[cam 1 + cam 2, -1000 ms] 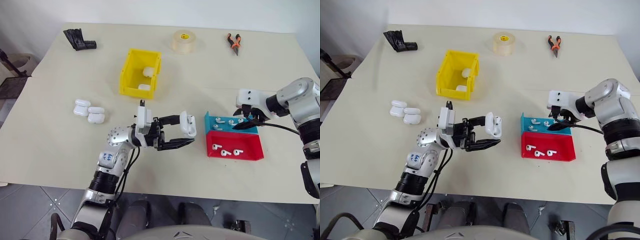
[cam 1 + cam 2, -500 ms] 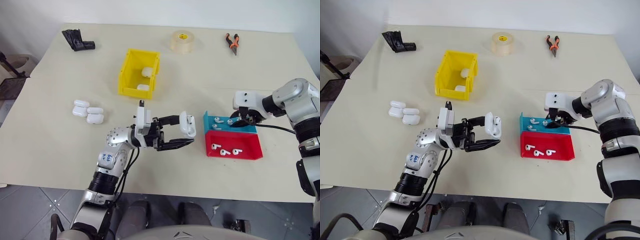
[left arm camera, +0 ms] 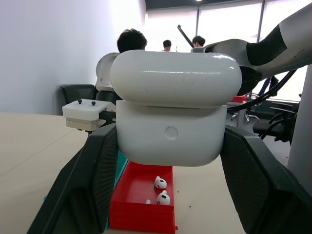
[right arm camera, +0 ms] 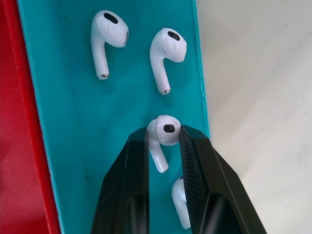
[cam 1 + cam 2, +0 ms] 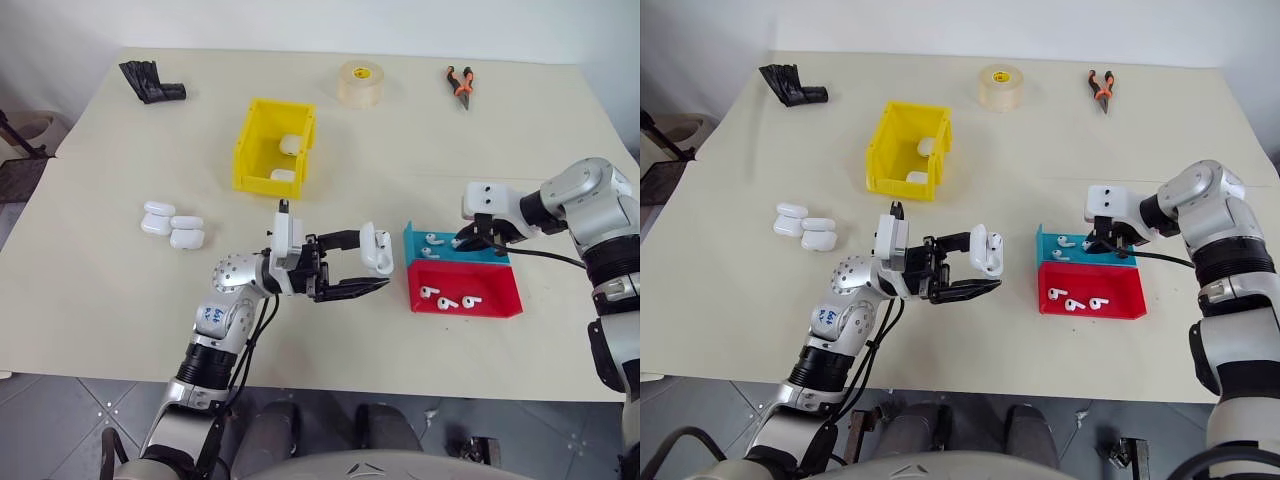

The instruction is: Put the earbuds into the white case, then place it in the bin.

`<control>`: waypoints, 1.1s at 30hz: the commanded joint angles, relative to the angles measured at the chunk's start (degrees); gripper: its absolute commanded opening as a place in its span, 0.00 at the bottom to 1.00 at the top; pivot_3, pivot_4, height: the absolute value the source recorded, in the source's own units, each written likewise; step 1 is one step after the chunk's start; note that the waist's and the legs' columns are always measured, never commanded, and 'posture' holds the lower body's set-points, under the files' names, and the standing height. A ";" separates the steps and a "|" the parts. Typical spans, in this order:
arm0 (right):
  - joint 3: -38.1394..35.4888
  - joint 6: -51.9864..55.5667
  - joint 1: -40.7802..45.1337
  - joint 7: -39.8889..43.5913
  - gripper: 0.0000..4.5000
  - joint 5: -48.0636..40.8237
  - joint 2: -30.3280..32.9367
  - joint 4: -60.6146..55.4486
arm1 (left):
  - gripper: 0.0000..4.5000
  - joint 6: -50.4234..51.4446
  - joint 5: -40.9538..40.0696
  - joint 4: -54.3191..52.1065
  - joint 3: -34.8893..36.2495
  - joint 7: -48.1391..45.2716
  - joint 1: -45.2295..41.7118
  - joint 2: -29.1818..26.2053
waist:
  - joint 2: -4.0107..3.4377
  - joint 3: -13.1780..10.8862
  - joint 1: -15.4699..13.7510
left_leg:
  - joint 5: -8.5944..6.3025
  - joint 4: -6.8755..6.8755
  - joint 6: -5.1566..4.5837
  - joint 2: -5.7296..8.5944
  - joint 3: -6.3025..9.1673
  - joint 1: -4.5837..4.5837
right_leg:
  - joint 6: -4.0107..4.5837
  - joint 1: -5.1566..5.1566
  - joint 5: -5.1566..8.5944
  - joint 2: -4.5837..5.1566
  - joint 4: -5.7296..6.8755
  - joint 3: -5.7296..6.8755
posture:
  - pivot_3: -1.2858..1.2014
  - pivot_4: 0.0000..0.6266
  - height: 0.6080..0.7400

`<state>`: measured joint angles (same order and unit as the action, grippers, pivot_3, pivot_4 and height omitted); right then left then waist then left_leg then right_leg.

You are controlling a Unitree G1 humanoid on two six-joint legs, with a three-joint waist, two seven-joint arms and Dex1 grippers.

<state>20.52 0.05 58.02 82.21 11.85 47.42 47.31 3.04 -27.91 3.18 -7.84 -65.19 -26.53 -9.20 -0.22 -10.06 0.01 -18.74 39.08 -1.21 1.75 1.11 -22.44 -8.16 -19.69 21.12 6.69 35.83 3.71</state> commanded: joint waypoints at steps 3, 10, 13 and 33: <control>-1.61 0.44 -0.80 -0.14 0.11 -0.23 0.34 -1.75 | 0.62 -0.23 -1.09 -1.47 0.13 -0.34 -0.06 0.11 | 0.00 0.00 0.00 | 0.00 0.00 0.00 0.00 0.00 0.00 | 0.00 0.00 0.00 0.00 0.00 0.00 | 0.52 0.24 1.00; -11.07 11.72 -2.27 2.30 0.11 -10.13 2.91 -15.02 | 0.62 0.00 -1.20 -1.32 0.35 -0.50 -0.07 -0.19 | -0.01 -0.01 -0.07 | 0.00 -0.01 0.00 0.00 -0.01 -0.02 | 0.00 -0.05 0.00 0.00 0.03 -0.01 | 0.52 0.24 1.00; -17.78 19.83 -6.74 3.48 0.11 -18.20 5.31 -26.04 | 0.62 1.75 -1.36 -0.88 0.38 -0.41 -0.47 -0.73 | -0.01 -0.01 -0.61 | 0.00 -0.01 0.00 0.01 0.05 -0.05 | 0.00 -0.03 0.00 0.02 0.01 0.01 | 0.52 0.24 1.00; -46.32 61.54 -37.82 -42.11 0.11 -80.50 -20.85 -80.37 | 0.62 3.26 -1.11 1.75 1.01 -0.01 -4.03 -0.04 | 0.00 -0.01 -1.39 | 0.00 0.00 -0.01 0.07 0.08 0.00 | -0.01 0.02 -0.01 0.04 0.10 -0.07 | 0.52 0.24 1.00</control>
<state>-25.15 62.59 20.63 42.62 -64.84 26.82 -30.54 6.44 -28.09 5.52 -7.26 -65.12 -29.32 -9.62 -0.23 -10.07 -1.38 -18.74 39.08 -1.22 1.82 1.20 -22.42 -8.17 -19.67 21.11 6.72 35.94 3.64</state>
